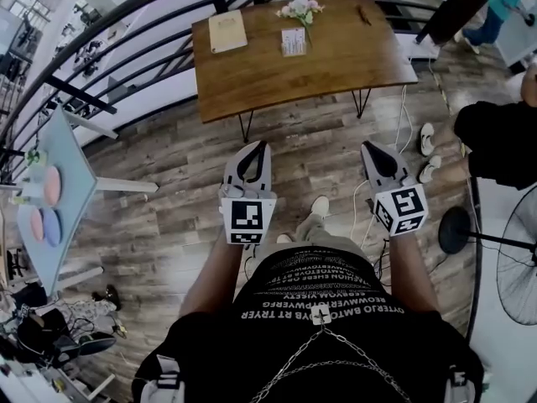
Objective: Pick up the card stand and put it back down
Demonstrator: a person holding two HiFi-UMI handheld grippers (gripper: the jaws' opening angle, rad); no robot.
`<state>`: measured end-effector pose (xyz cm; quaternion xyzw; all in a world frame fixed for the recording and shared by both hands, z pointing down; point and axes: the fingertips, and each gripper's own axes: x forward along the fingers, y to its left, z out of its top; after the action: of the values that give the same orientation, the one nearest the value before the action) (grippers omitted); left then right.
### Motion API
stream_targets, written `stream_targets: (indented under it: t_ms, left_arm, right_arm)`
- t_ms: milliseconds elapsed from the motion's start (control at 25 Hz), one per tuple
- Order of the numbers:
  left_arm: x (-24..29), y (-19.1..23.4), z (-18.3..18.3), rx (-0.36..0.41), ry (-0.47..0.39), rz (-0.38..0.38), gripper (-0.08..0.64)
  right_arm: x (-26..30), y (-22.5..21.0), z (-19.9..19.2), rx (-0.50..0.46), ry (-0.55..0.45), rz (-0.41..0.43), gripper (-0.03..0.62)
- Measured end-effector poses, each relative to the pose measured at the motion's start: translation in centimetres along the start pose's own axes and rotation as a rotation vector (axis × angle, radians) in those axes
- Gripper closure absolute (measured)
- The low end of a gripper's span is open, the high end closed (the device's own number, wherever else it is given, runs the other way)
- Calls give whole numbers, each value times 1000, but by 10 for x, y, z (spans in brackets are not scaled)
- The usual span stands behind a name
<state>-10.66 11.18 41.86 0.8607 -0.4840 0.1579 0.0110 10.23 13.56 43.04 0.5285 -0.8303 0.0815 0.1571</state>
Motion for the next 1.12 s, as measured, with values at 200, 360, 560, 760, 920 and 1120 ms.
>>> stream_targets:
  t_ms: [200,360,560,760,920,1120]
  left_arm:
    - [24,-5,13,9,-5,-6,532]
    - [37,-7,20,20,0,6,532]
    - [60,-10,36,37,1,37,532]
    - [85,-15,49,50,-4,68,533]
    - [106,-26,57,60,-16,83,532]
    - [117,-34,55,66,9,103,532]
  right_arm:
    - [8,-25,6,0,-4,-1,576]
    - [16,-42,13,-3,-21,6,575]
    - [28,-68,20,-6,-41,32,575]
    - [40,-98,28,-13,-67,52,575]
    - [47,-126,27,-15,-82,64,575]
    - [54,-145,22,-5,-82,86,575]
